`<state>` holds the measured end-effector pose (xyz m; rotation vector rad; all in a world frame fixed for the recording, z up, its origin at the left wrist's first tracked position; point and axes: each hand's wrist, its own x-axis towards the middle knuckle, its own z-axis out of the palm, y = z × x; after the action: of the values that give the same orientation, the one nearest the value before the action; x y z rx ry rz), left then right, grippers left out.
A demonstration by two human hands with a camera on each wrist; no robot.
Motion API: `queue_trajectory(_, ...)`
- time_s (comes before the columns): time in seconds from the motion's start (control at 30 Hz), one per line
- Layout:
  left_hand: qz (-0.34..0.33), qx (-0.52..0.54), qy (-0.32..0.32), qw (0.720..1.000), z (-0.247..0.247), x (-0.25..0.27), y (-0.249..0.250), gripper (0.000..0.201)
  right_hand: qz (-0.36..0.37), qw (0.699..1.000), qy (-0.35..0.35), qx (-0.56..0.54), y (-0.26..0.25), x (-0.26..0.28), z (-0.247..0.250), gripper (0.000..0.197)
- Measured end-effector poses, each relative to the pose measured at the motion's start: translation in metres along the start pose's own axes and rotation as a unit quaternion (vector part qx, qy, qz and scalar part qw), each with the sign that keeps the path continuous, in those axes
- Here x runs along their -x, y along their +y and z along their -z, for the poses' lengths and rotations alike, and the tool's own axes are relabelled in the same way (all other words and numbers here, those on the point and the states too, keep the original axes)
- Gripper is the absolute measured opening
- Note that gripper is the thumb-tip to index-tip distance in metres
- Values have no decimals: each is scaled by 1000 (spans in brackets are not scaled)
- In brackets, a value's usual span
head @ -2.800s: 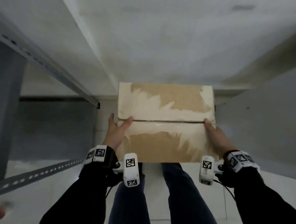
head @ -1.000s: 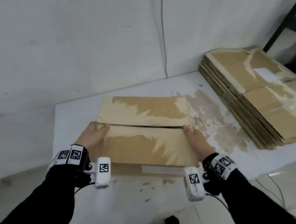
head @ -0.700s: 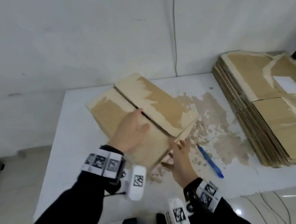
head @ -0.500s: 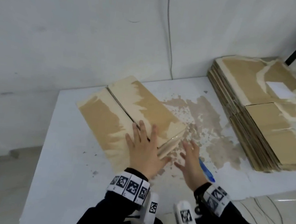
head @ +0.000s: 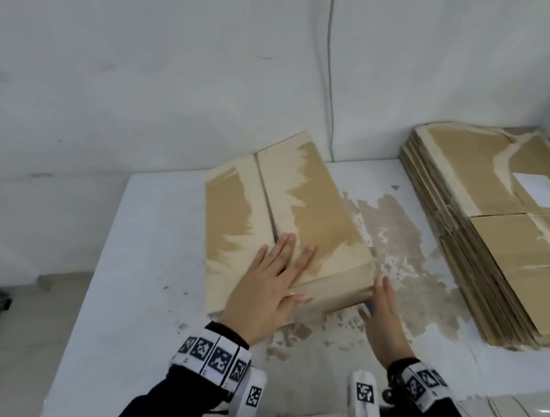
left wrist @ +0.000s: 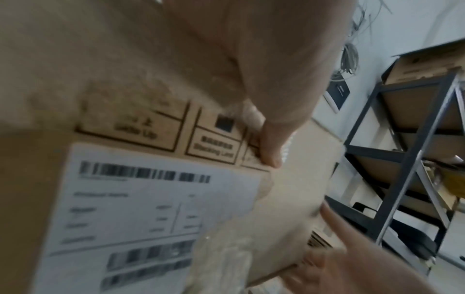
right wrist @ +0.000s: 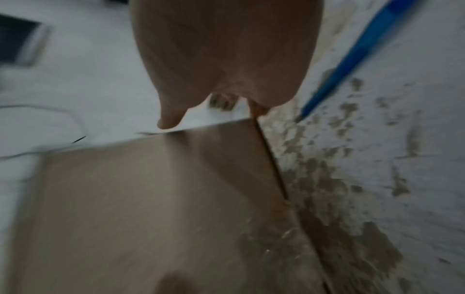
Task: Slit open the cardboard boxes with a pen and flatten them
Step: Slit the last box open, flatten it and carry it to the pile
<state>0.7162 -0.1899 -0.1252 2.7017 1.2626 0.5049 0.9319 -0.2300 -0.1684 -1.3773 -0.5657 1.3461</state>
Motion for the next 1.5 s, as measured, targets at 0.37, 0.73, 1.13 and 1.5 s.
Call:
queue_trajectory(0.37,271,526,149,792,15,26,-16,93,322,925,-65,191,-71,8,-56,73)
queue_trajectory(0.73,379,266,319,827,85,61,-32,72,345,862,-68,365,-19,-3,-60,31)
queue_trajectory(1.13,476,298,201,802,36,91,-71,55,39,852,100,512,35,-31,46,12)
queue_trajectory(1.5,319,92,74,941,84,66,-153,50,186,822,-231,486,-108,-37,-205,28)
